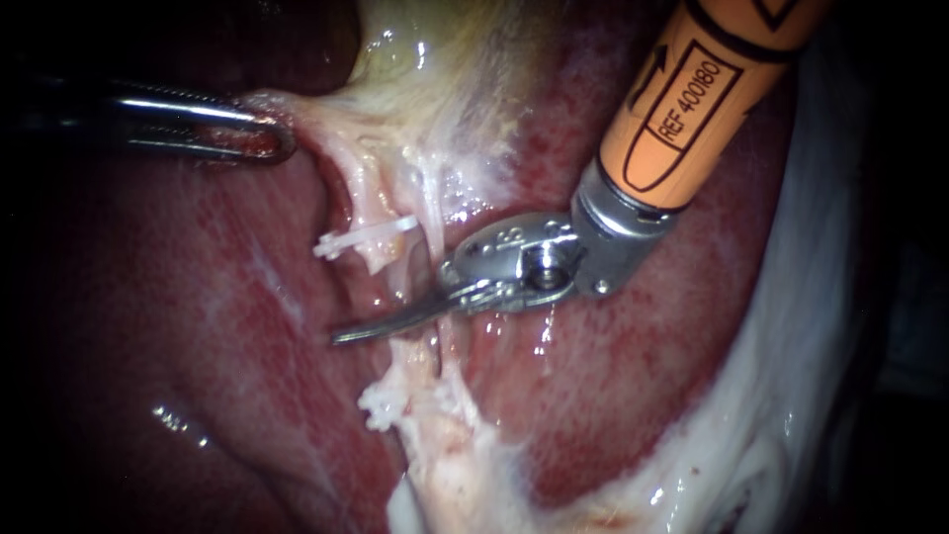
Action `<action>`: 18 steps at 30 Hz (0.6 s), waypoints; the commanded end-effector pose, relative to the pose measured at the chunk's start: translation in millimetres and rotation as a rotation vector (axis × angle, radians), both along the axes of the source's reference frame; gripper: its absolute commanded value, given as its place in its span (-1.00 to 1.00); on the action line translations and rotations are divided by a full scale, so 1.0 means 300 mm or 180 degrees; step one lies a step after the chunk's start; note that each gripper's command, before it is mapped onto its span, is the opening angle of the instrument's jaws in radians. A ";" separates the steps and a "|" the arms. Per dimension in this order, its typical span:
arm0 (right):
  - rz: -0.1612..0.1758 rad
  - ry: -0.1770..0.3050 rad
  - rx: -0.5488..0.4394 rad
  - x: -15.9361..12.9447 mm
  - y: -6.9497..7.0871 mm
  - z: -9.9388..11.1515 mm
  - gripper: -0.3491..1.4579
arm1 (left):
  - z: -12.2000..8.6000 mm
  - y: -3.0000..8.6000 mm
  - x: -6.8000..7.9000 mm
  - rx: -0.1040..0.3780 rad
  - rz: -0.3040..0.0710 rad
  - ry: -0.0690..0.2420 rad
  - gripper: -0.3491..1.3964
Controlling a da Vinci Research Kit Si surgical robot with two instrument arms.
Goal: Go back from the cut left tube
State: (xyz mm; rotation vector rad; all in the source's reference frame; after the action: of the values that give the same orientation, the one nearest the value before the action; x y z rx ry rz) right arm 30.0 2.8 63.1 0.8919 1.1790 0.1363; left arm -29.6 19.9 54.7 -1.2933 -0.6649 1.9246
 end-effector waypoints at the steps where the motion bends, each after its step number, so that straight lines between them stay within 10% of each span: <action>1: 0.0012 0.0006 0.0001 -0.0001 -0.0001 0.0001 -1.00 | 0.0001 0.0000 0.0001 0.0001 -0.0001 -0.0001 -1.00; 3: 0.0091 -0.0019 -0.0025 -0.0001 -0.0002 0.0000 -1.00 | 0.0001 0.0001 0.0001 0.0000 0.0000 -0.0002 -1.00; 6: 0.0173 -0.0048 -0.0047 0.0007 -0.0001 -0.0002 0.39 | 0.0003 0.0001 0.0004 0.0000 0.0002 -0.0003 -1.00; 8: 0.0277 -0.0068 -0.0068 0.0020 0.0002 0.0000 0.88 | 0.0004 0.0001 0.0005 0.0000 0.0003 -0.0004 -1.00; 18: 0.0423 -0.0119 -0.0083 0.0003 -0.0002 -0.0003 0.99 | 0.0005 0.0002 0.0007 0.0000 0.0004 -0.0004 -1.00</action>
State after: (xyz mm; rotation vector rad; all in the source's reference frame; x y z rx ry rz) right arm 30.0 2.6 63.0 0.7849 1.2022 0.2447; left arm -29.4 20.0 54.9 -1.2945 -0.6665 1.9247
